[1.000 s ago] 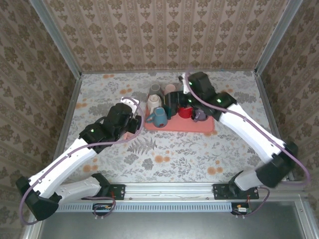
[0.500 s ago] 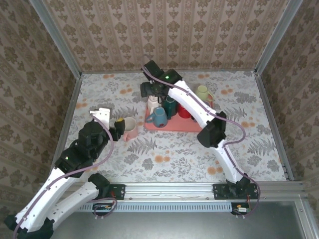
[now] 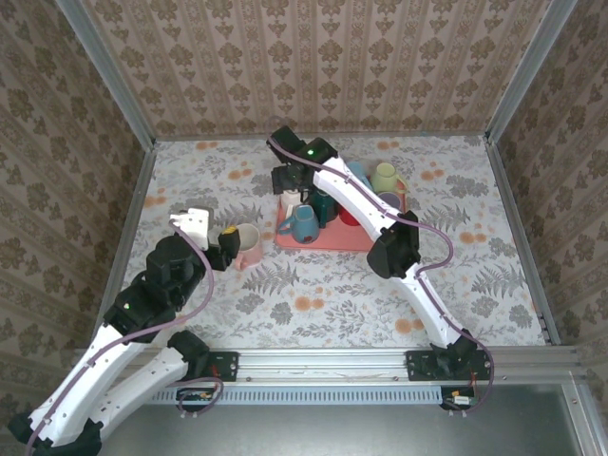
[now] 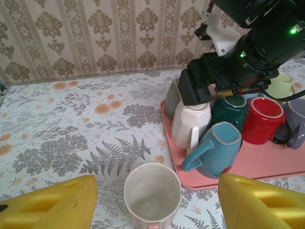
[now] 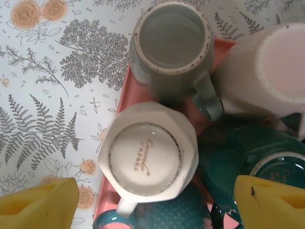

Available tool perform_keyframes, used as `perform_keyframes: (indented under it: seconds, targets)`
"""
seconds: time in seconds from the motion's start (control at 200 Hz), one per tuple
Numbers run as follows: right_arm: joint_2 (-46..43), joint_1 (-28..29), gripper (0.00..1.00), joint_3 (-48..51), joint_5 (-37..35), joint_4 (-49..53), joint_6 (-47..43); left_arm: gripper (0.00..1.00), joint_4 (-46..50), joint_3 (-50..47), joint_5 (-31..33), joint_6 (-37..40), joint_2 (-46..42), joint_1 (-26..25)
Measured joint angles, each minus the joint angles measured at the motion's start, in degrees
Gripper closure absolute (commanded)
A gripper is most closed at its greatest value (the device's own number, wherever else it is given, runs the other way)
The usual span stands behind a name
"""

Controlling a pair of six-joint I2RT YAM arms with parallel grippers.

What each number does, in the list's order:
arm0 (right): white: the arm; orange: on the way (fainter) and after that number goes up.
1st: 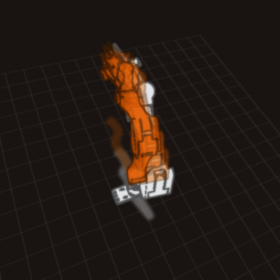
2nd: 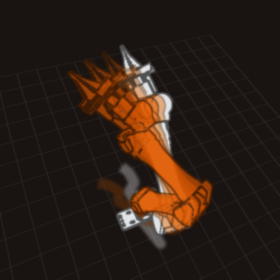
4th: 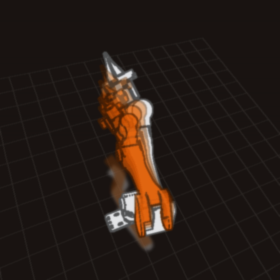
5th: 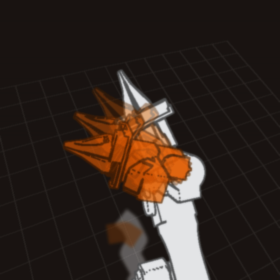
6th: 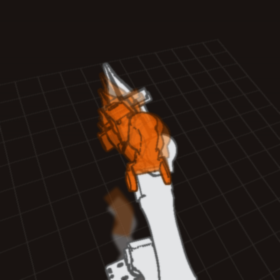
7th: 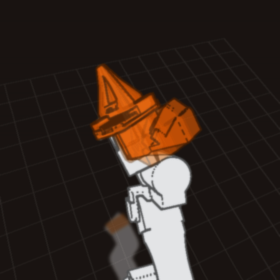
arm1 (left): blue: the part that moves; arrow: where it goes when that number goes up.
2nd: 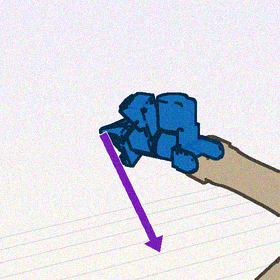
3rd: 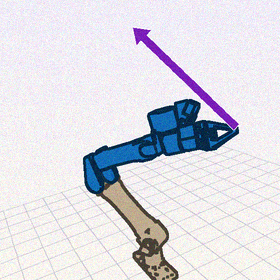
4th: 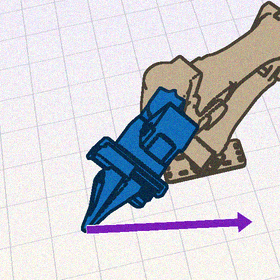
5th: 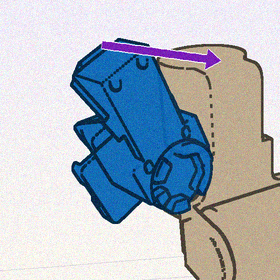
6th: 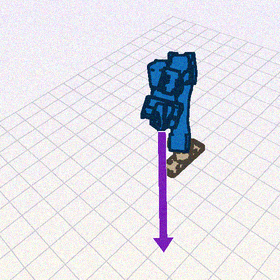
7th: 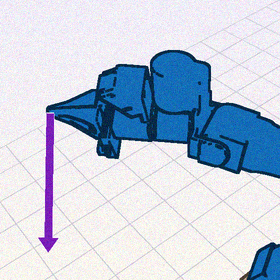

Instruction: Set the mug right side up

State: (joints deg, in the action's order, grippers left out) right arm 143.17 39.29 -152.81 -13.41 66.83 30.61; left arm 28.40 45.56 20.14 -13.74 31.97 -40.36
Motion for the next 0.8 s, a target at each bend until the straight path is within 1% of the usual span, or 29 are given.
perform_keyframes:
  seconds: [0.245, 0.295, 0.45, 0.655, 0.8]
  targets:
    - [3.1, 0.0, 0.17, 0.0, -0.7, -2.2, -1.0, 0.32, -1.0, -0.6, -0.5, 0.0, -0.2, 0.0]
    - [3.3, 0.1, 0.20, 0.0, -1.3, -2.5, -1.3, 0.32, -1.0, -0.6, -0.5, 0.0, -0.2, 0.0]
    - [4.1, 0.7, 0.21, 0.0, -1.7, -3.6, -2.5, 0.32, -1.0, -0.6, -0.9, 0.0, -0.2, 0.0]
    - [5.3, 1.1, 0.19, -0.8, -4.0, -3.8, -3.9, 0.31, -1.1, -0.6, -0.9, 0.0, -0.2, 0.0]
    - [5.9, 1.3, 0.16, -1.4, -4.5, -3.8, -4.5, 0.32, -1.1, -0.6, -0.9, 0.0, 0.0, 0.0]
